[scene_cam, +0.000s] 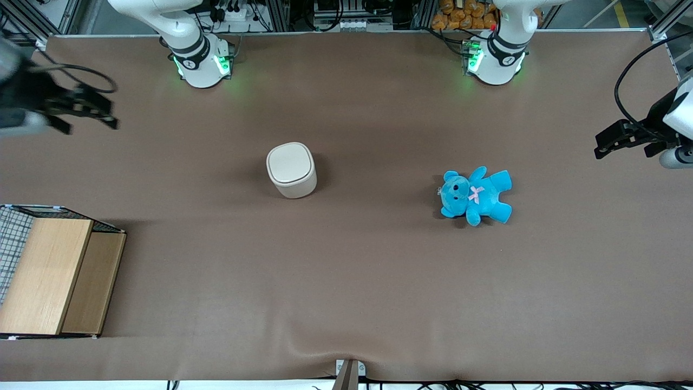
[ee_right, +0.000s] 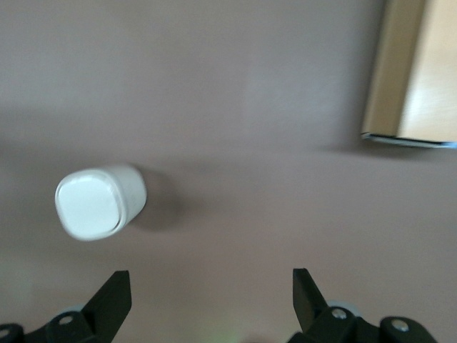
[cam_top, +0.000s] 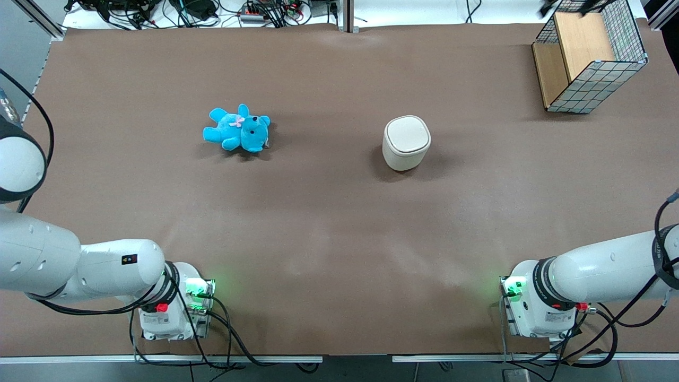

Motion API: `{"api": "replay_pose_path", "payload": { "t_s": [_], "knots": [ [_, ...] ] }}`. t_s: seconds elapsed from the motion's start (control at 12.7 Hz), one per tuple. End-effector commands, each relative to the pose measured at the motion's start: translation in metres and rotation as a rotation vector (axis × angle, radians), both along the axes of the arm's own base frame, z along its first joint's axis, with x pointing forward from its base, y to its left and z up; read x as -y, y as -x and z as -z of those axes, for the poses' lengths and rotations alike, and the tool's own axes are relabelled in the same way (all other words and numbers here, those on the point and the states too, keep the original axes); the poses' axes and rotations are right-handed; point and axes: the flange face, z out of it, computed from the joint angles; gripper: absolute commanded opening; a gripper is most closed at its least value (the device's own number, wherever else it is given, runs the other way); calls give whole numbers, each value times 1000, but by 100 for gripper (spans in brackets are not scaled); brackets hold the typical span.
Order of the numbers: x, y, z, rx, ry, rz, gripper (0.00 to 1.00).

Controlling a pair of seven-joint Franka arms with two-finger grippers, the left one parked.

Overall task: Open trash can with right arm
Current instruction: 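Move the right gripper over the white trash can's lid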

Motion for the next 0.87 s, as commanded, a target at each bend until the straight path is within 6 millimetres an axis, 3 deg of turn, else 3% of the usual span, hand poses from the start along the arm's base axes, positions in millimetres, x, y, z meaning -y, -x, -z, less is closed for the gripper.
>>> {"api": "replay_pose_path", "payload": {
  "t_s": [0.0, 0.08, 0.24, 0.47, 0.63, 0.79],
  "knots": [
    [-96, 14, 90, -25, 16, -7, 99],
    [-140, 23, 125, 9, 20, 30, 96],
    [-190, 32, 181, 29, 22, 57, 84],
    [-223, 47, 221, 23, 35, 47, 66],
    [-242, 54, 243, 23, 76, 49, 46],
    [-259, 62, 261, 25, 102, 33, 33]
  ]
}}
